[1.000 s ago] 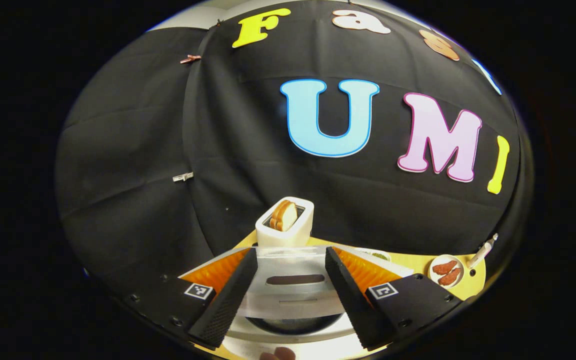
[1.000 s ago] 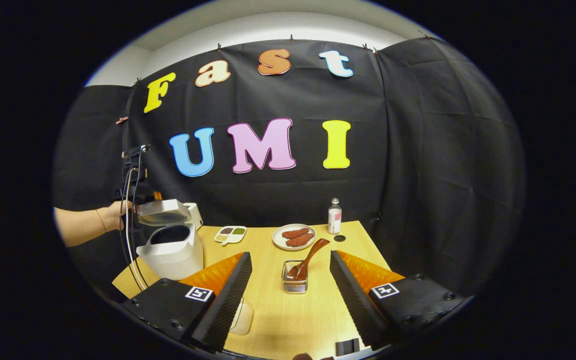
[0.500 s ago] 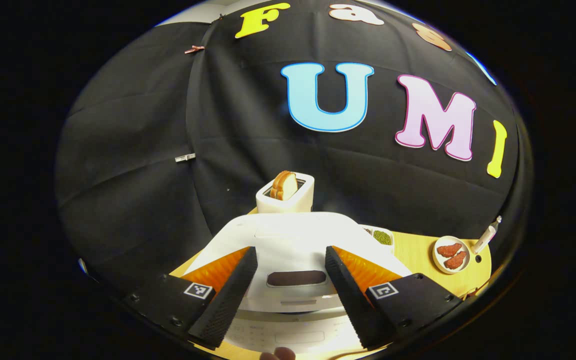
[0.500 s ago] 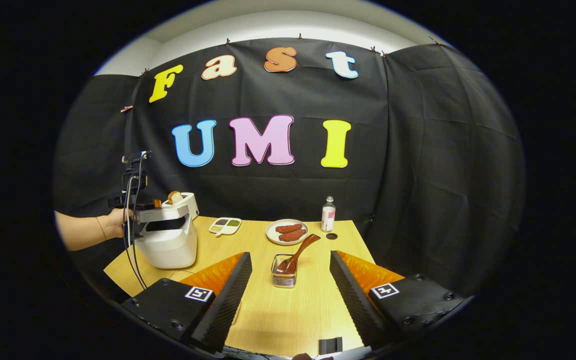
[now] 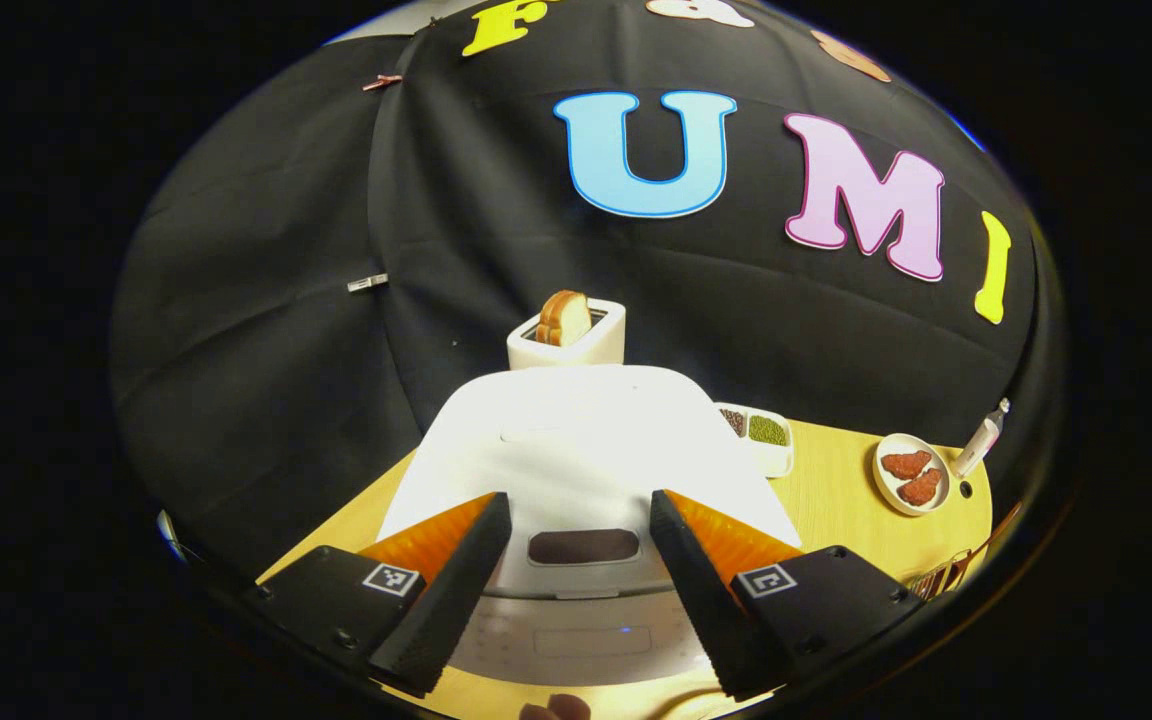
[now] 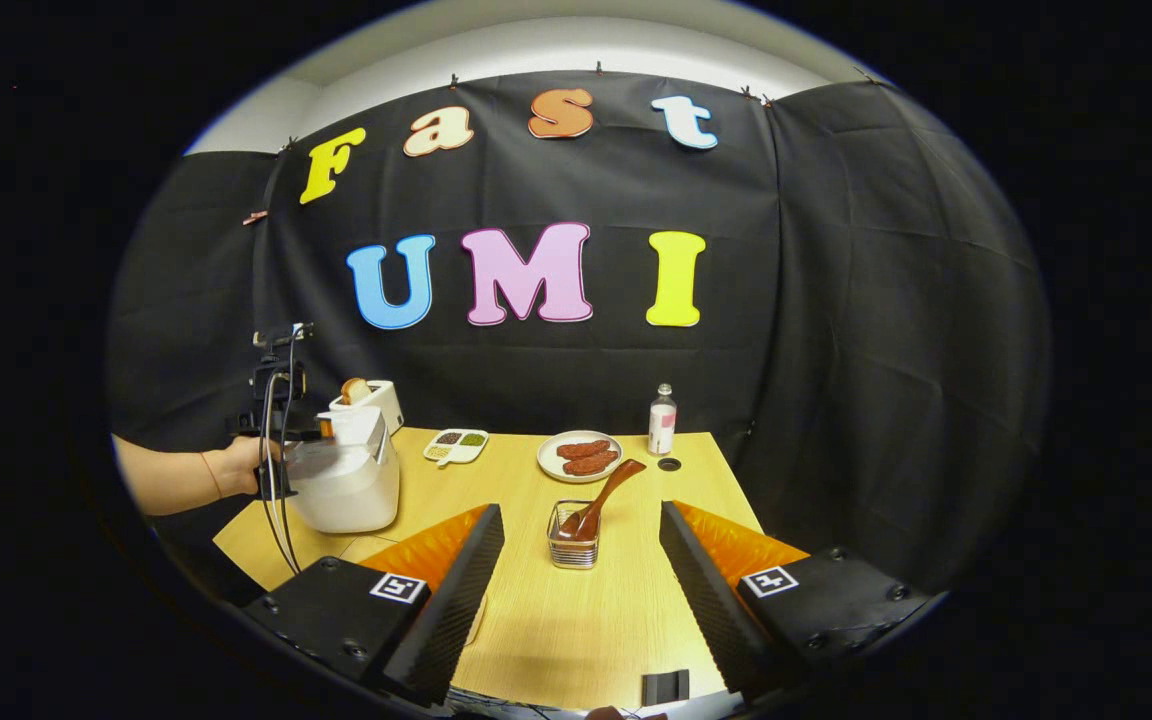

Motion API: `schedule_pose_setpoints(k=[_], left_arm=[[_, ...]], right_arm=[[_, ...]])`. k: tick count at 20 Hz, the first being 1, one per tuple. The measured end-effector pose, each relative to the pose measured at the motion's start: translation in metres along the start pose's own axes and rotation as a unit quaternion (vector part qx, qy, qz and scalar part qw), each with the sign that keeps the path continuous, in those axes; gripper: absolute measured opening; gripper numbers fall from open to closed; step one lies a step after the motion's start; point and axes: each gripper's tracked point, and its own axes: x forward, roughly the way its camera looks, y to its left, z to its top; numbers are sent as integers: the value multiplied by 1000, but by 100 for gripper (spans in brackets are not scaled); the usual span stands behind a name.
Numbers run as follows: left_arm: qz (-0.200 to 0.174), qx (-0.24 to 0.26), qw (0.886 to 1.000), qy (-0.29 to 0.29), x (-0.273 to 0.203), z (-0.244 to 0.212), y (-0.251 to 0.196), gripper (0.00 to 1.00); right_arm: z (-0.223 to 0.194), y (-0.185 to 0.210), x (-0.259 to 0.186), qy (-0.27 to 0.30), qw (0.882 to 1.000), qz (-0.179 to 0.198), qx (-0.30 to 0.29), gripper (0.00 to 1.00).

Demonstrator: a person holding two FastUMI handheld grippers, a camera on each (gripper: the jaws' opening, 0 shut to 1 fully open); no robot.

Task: Close the left gripper, press the button to open the rice cooker; take a wooden spoon from the chopstick holder with the right hand, scoop a spoonful of rice and pour it into the rice cooker, then put the wooden spoon back into the chopstick holder.

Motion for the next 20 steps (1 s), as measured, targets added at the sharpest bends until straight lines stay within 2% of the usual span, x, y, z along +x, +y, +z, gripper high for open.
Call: schedule_pose_setpoints(k=[4, 9, 12, 14, 20], left_arm=[[3, 1, 1000, 25, 3, -16, 0, 99], [4, 14, 1000, 20, 4, -16, 0, 100], [-14, 10, 1000, 0, 3, -14, 0, 99], [-12, 13, 1000, -14, -1, -11, 7, 98], [-36, 15, 994, -101, -40, 36, 6, 95]], right_arm=[[-2, -1, 5, 3, 1000, -1, -1, 98], [0, 2, 12, -2, 1000, 1, -3, 99], [9, 5, 14, -12, 1000, 4, 4, 99], [15, 6, 17, -18, 1000, 7, 4, 99], [32, 7, 25, -33, 999, 9, 2, 98]])
